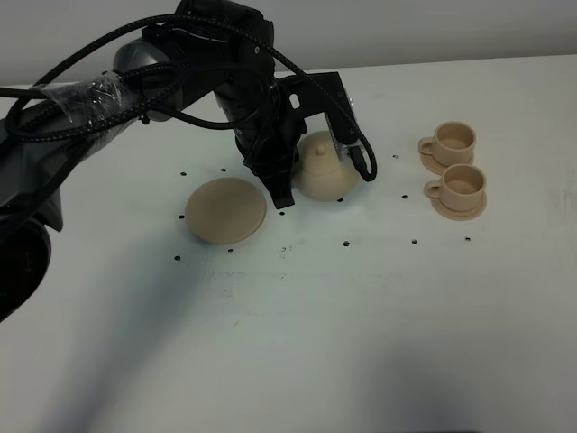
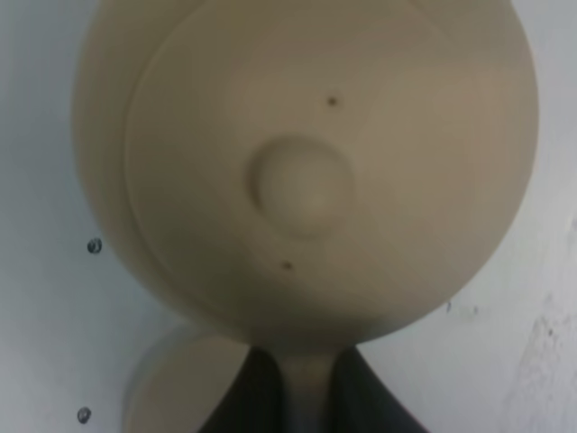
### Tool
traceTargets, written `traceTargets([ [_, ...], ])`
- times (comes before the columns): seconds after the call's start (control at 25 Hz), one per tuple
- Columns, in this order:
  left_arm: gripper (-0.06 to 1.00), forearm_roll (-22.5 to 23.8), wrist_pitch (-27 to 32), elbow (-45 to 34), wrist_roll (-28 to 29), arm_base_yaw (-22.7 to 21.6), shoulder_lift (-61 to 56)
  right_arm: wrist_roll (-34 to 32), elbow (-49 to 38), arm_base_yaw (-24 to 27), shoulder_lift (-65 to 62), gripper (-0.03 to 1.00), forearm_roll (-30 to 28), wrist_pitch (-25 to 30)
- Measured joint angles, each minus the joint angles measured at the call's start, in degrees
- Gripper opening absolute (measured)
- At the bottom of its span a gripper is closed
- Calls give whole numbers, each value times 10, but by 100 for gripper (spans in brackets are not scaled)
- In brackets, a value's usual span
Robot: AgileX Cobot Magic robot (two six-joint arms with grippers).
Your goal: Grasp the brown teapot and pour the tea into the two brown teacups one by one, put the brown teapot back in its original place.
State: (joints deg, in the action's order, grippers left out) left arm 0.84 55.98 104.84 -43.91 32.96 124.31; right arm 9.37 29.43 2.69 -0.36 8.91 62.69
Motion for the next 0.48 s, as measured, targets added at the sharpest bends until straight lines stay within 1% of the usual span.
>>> traceTargets([
  [0.28, 13, 0, -42, 0, 77, 19, 0, 0, 0, 0, 0, 33, 0, 0],
  [0.48, 13, 0, -54, 0, 96, 23, 0, 0, 0, 0, 0, 33, 0, 0],
])
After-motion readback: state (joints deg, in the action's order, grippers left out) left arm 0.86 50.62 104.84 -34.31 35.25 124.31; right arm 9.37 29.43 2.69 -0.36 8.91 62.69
